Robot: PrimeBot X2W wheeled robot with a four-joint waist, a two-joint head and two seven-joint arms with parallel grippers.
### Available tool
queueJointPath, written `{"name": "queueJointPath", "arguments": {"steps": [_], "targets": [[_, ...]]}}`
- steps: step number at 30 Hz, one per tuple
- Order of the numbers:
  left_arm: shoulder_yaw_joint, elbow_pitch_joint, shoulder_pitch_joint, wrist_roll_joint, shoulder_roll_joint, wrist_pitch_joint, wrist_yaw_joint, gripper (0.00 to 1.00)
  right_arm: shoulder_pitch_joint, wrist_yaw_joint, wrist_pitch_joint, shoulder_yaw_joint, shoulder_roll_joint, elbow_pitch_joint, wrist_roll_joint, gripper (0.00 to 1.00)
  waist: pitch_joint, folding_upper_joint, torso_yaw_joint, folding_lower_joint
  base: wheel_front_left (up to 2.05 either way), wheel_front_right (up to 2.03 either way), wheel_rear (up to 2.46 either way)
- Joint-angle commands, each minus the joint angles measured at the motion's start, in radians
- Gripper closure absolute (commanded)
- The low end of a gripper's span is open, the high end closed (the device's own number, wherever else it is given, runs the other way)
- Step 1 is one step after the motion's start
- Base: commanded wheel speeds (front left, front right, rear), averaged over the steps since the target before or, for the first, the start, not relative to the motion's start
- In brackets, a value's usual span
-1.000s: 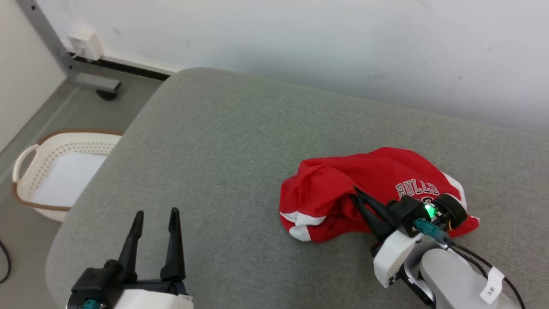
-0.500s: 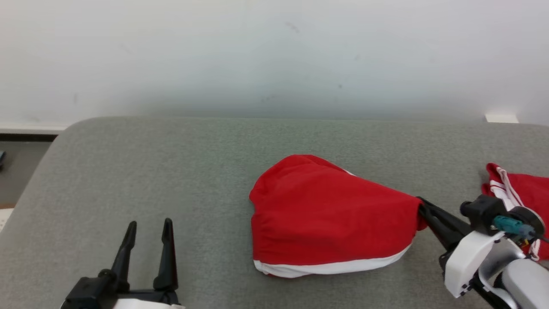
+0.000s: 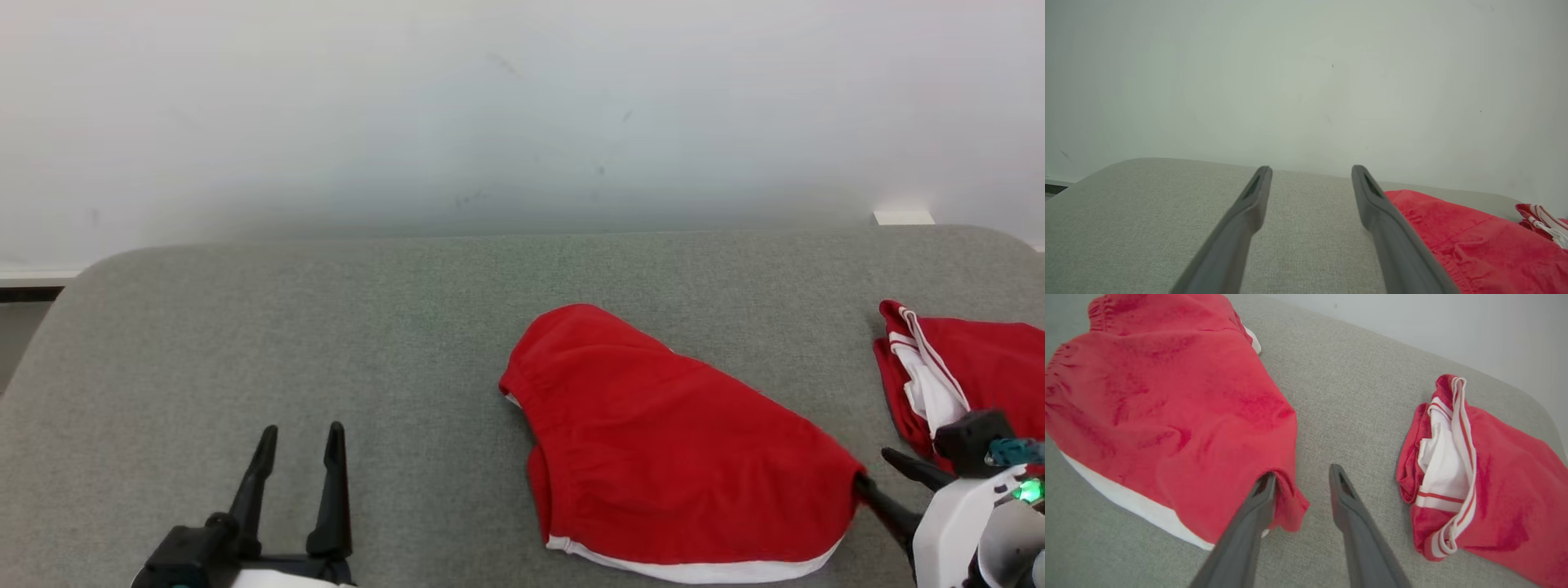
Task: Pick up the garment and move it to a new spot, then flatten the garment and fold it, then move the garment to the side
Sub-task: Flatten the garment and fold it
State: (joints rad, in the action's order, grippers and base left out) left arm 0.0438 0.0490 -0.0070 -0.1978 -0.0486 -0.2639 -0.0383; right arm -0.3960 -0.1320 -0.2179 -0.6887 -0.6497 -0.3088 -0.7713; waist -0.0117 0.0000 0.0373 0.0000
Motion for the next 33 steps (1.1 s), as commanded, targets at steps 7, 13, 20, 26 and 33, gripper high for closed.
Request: {"name": "queueJointPath", "arguments": {"steps": [7,13,20,26,33], "targets": [[0.011,0.021,-0.005,0.007,-0.004,0.0,-0.009,0.0,0.005,0.003,0.055,0.065,-0.002,-0.102,0.078,0.0,0.012,0.0,-0.021,0.0,0.0,0.0,0.0],[0.019,0.012,-0.007,0.0,-0.004,0.0,-0.005,0.0,0.053,0.003,0.207,0.269,0.059,-0.063,0.195,0.0,0.022,0.0,-0.026,0.0,0.0,0.0,0.0],[0.036,0.009,-0.001,-0.018,-0.004,0.0,0.002,0.0,0.211,0.003,0.369,0.537,0.299,0.06,0.347,0.0,0.026,0.0,-0.017,0.0,0.0,0.0,0.0],[0.044,0.01,-0.001,-0.033,-0.004,0.0,0.007,0.0,0.322,0.003,0.443,0.634,0.457,0.134,0.422,0.0,0.03,0.0,0.001,0.0,0.0,0.0,0.0],[0.045,0.016,-0.002,-0.036,-0.004,0.0,0.003,0.0,0.359,0.003,0.474,0.64,0.512,0.147,0.44,0.0,0.037,0.0,0.025,0.0,0.0,0.0,0.0]]}}
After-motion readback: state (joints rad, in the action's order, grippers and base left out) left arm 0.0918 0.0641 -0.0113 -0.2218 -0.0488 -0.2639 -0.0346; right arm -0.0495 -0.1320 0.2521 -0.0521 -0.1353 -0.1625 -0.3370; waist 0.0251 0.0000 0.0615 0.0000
